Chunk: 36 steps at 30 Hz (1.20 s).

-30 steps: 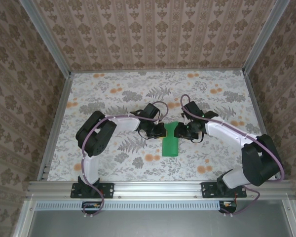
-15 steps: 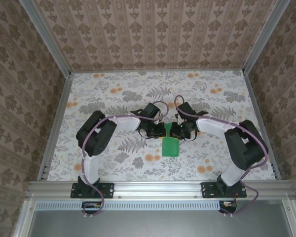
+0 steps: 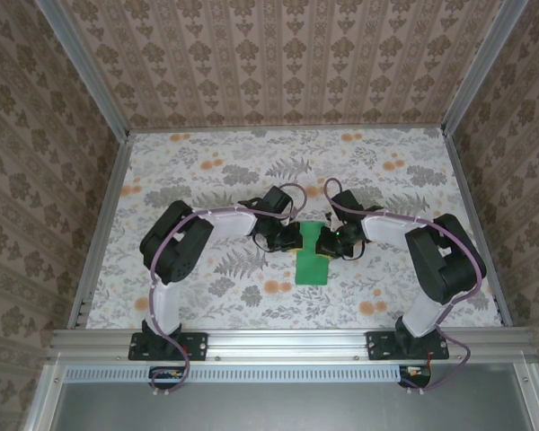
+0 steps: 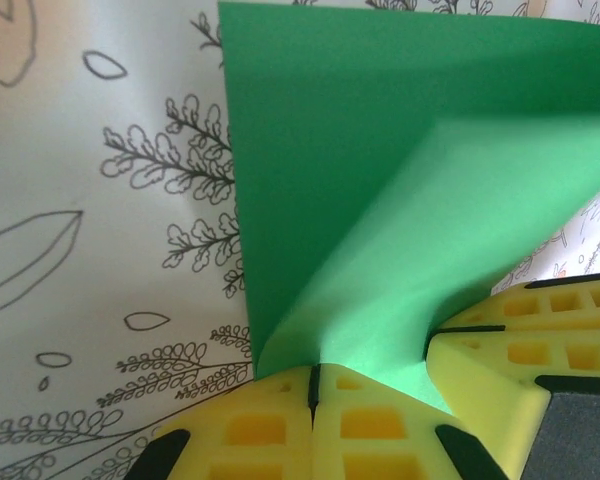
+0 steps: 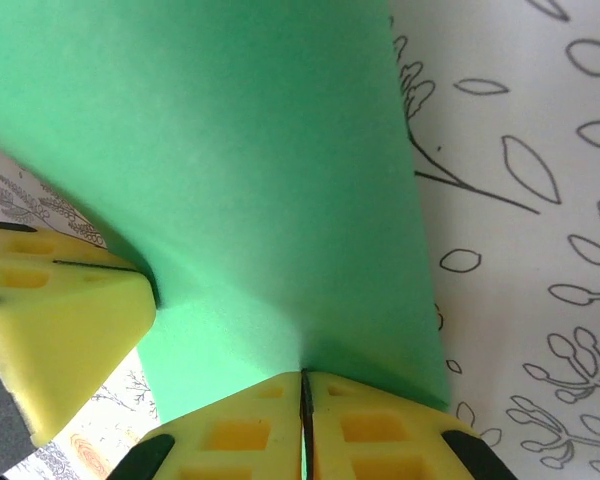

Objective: Fold a paper plane with a square sheet of paper (pick it up from the middle)
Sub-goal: Fold the square sheet of paper in half at the center of the table.

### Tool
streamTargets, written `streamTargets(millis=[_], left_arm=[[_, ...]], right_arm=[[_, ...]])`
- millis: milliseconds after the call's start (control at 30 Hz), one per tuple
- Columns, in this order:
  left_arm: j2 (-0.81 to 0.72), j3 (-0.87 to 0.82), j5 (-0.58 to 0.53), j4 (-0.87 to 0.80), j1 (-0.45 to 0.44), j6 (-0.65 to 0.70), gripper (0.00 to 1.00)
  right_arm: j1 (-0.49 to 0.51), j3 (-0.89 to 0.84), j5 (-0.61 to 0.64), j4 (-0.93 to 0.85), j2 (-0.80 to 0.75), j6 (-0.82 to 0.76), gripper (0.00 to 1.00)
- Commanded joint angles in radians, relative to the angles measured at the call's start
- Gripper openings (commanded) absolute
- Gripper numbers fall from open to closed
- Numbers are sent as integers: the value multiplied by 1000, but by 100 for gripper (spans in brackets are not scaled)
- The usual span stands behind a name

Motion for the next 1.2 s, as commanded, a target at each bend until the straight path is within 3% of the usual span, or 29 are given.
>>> streamTargets(millis=[0,267,500,867,1167], left_arm=[[104,-67,-95,-193,-23,-23,5],[108,-97,-95,-191,-23,-28,3],[116,-79,-89,-195,-25,-16,3],[128,-75,-89,-209,-26,-19,3],[134,-90,-90,-220,-28,-23,1]], right_arm=[[-31,-46,37,-45,0,-33,11],[-111,-82,31,-45,-111,-48,11],[-99,-62,-64,65,-182,12,7],[-43,-5,-70,141,-7,41,4],[-147,-110,-12,144,-16,50,4]])
